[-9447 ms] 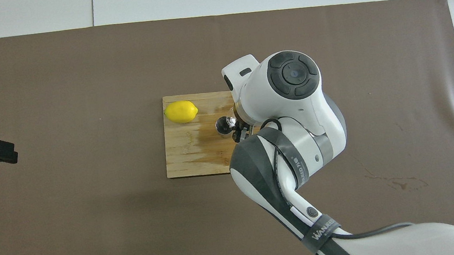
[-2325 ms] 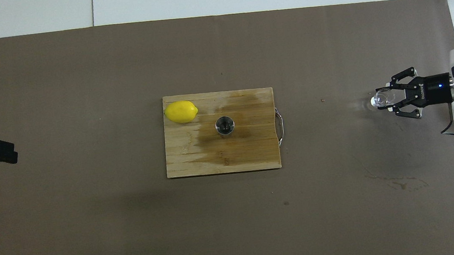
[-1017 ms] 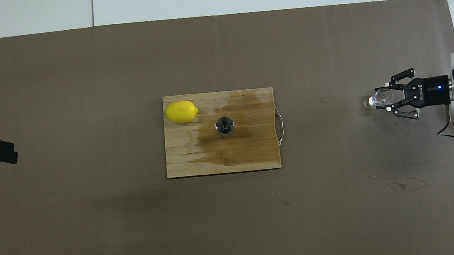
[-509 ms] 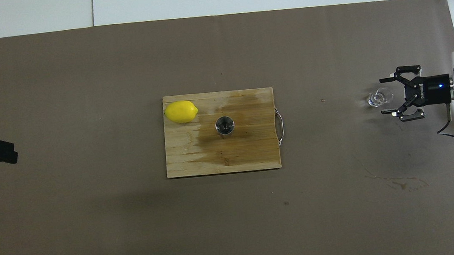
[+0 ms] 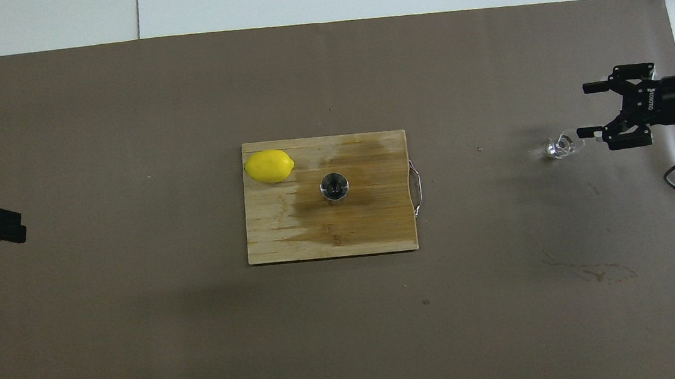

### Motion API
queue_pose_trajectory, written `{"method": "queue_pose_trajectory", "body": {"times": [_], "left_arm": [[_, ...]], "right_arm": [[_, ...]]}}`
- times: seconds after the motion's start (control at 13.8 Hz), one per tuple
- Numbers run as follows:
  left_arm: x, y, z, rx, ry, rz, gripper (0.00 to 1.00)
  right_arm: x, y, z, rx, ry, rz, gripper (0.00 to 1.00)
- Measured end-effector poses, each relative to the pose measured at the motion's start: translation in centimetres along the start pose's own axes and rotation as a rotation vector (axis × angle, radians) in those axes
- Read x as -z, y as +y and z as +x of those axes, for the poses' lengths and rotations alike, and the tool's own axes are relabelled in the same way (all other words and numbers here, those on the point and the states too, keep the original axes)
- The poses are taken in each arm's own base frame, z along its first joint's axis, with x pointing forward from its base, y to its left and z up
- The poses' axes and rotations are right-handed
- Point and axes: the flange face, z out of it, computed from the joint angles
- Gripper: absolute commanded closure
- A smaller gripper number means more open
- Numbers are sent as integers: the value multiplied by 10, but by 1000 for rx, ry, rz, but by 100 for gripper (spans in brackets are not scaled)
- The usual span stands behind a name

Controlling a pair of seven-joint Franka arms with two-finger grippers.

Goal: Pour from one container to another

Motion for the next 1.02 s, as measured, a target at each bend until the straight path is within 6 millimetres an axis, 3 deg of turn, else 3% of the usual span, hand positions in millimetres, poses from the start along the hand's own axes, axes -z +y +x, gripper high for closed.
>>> {"method": "queue_pose_trajectory", "body": {"times": [0.22,0.51,0.73,1.02], "left_arm": [[0,0,0,0,0,0,0],[0,0,0,0,0,0,0],[0,0,0,0,0,0,0],[0,0,0,0,0,0,0]], "right_arm": [[0,-27,47,-284,-71,-45,0],[13,-58,89,-558,-206,-214,0],[30,-78,107,-718,-322,-410,0],[53,-86,115,-845,-370,-605,0]]}}
